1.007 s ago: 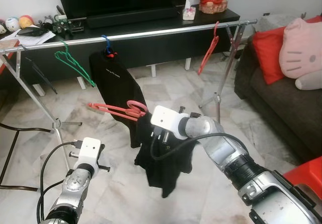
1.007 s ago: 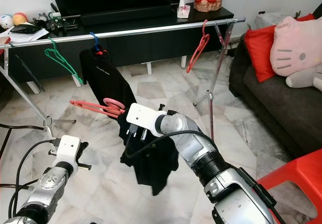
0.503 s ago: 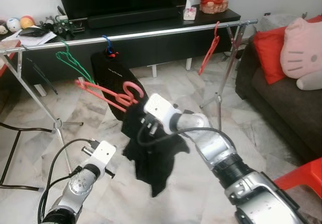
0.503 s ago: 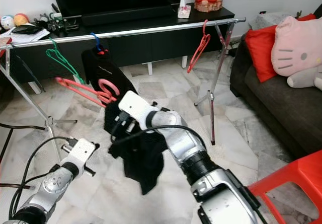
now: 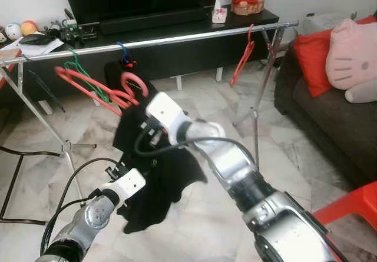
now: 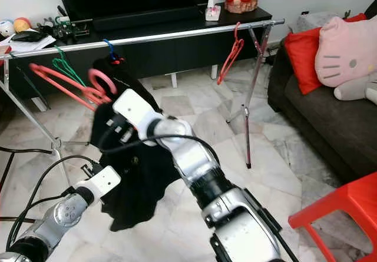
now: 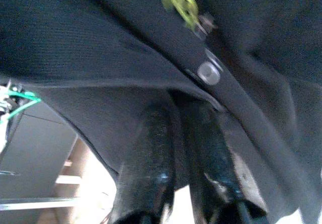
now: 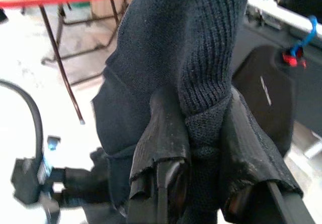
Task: Hang hanger
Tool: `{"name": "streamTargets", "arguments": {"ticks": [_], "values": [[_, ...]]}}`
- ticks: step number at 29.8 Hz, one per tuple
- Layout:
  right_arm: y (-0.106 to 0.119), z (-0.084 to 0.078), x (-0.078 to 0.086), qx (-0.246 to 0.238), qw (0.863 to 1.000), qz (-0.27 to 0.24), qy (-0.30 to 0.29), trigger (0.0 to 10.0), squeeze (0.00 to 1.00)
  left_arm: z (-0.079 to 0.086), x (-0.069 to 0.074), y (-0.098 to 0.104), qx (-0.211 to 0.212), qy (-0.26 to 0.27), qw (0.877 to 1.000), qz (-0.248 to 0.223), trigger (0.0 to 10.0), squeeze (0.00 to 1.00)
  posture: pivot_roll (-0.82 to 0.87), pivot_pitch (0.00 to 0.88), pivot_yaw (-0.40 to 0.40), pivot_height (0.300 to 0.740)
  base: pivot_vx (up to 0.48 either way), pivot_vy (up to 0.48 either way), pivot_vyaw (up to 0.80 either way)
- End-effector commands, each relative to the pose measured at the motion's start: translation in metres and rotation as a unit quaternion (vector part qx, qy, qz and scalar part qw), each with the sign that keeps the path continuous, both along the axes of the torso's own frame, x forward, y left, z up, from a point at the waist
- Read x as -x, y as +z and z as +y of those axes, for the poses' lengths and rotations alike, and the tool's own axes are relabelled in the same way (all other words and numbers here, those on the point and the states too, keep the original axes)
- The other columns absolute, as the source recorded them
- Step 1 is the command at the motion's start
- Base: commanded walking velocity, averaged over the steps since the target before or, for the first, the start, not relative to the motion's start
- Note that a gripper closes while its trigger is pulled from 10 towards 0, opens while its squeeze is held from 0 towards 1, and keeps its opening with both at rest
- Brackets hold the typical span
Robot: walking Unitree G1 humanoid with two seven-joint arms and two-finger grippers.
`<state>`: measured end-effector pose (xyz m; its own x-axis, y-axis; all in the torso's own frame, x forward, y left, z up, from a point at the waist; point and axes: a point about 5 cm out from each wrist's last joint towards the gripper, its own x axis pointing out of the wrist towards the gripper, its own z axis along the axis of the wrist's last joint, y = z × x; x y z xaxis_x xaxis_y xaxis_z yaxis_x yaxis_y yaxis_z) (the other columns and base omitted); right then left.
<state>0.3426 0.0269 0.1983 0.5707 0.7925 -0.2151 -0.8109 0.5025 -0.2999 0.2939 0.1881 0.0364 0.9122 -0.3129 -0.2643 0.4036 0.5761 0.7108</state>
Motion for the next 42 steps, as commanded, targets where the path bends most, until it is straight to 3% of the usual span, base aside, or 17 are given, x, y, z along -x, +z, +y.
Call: {"name": "streamTargets", "arguments": {"ticks": [1,6,12,13,14,15,19,24,32,35,40,41,42], "values": [[0.013,0.005,0.000,-0.021,1.000,-0.016,0.004,0.0,0.00,0.004,0.004,-0.004,-0.018,-0.008,1.000,0.007,10.0,1.00,-0.09,0.000,0.107,0.740,0.000,0.000,0.00],[0.016,0.010,0.002,-0.028,0.999,-0.015,0.009,0.0,0.00,0.003,0.004,-0.006,-0.026,-0.008,1.000,0.001,10.0,1.00,-0.09,0.000,0.108,0.740,0.000,0.000,0.00],[0.017,0.014,0.004,-0.031,0.999,-0.015,0.014,0.0,0.00,0.006,-0.001,-0.007,-0.057,0.035,0.997,-0.023,10.0,1.00,-0.10,0.000,0.110,0.740,0.000,0.000,0.00],[0.017,0.015,0.005,-0.032,0.999,-0.015,0.015,0.0,0.00,0.009,-0.003,-0.007,-0.064,0.055,0.996,-0.031,10.0,0.41,-0.10,0.000,0.111,0.740,0.000,0.000,0.00],[0.017,0.015,0.005,-0.032,0.999,-0.015,0.015,0.0,0.00,0.009,-0.003,-0.007,-0.064,0.055,0.996,-0.031,10.0,0.41,-0.10,0.000,0.111,0.740,0.000,0.000,0.00],[0.017,0.015,0.005,-0.032,0.999,-0.014,0.015,0.0,0.00,0.012,-0.004,-0.007,-0.068,0.069,0.995,-0.037,10.0,0.00,-0.09,0.000,0.111,0.740,0.000,0.000,0.00],[0.015,0.014,0.005,-0.028,0.999,-0.013,0.017,0.0,0.00,0.021,-0.005,-0.006,-0.070,0.110,0.990,-0.049,10.0,0.00,-0.09,0.000,0.111,0.740,0.000,0.000,0.00],[0.013,0.013,0.006,-0.025,0.999,-0.012,0.018,0.0,0.00,0.025,-0.007,-0.002,-0.068,0.122,0.988,-0.066,10.0,0.00,-0.09,0.000,0.111,0.740,0.000,0.000,0.00],[0.008,0.013,0.007,-0.010,1.000,-0.013,0.020,0.0,0.00,0.021,-0.013,0.011,-0.028,0.122,0.988,-0.089,10.0,0.00,-0.09,0.000,0.111,0.740,0.000,0.000,0.00],[0.001,0.012,0.008,0.003,1.000,-0.009,0.025,0.0,0.00,0.016,-0.015,0.019,0.019,0.116,0.988,-0.105,10.0,0.00,-0.09,0.000,0.110,0.740,0.000,0.000,0.00],[-0.005,0.010,0.009,0.021,0.999,-0.012,0.026,0.0,0.00,0.013,-0.013,0.016,0.026,0.123,0.987,-0.096,10.0,0.00,-0.09,0.000,0.111,0.740,0.000,0.000,0.00],[-0.006,0.010,0.010,0.019,0.999,-0.010,0.026,0.0,0.00,0.012,-0.012,0.014,0.023,0.122,0.988,-0.090,8.4,0.00,-0.09,0.000,0.112,0.740,0.000,0.000,0.00],[-0.006,0.009,0.011,0.017,0.999,-0.008,0.027,0.0,0.00,0.011,-0.012,0.013,0.021,0.120,0.989,-0.086,8.4,0.00,-0.09,0.000,0.112,0.740,0.000,0.000,0.00]]}}
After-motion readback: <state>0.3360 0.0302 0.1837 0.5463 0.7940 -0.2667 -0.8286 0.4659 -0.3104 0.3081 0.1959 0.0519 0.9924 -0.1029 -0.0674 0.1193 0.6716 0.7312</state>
